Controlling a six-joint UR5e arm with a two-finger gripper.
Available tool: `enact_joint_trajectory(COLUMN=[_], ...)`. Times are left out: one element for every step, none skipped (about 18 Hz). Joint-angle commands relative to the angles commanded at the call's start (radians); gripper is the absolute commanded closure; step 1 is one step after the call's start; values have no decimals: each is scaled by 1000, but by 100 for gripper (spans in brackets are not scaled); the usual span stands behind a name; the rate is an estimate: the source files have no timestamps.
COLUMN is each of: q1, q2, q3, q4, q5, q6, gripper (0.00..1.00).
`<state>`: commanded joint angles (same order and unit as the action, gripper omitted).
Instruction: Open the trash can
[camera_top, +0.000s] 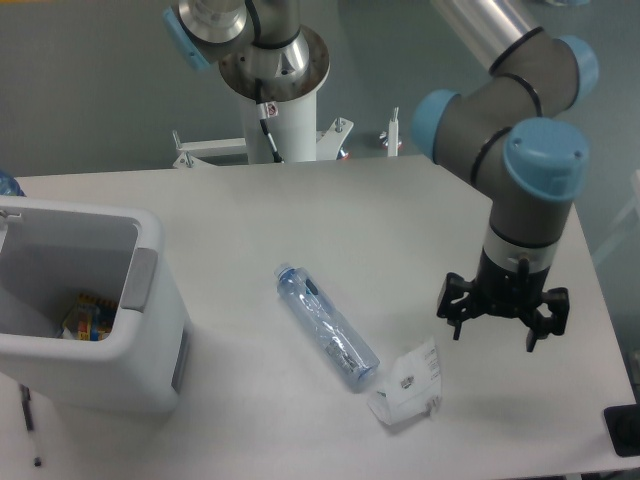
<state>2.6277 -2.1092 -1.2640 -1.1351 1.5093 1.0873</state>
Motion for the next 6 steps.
enact_joint_trajectory(q1=[0, 0, -2, -2, -2, 0], q2=[3, 5, 6, 6, 6, 8], q3=[-6, -6, -9, -9, -9, -9], q4=[0, -5, -12, -23, -32, -38], q5=[11, 20, 35, 51, 60, 60], q6=[14, 23, 38, 55, 69, 75], gripper=[0, 0, 0, 0, 0, 0])
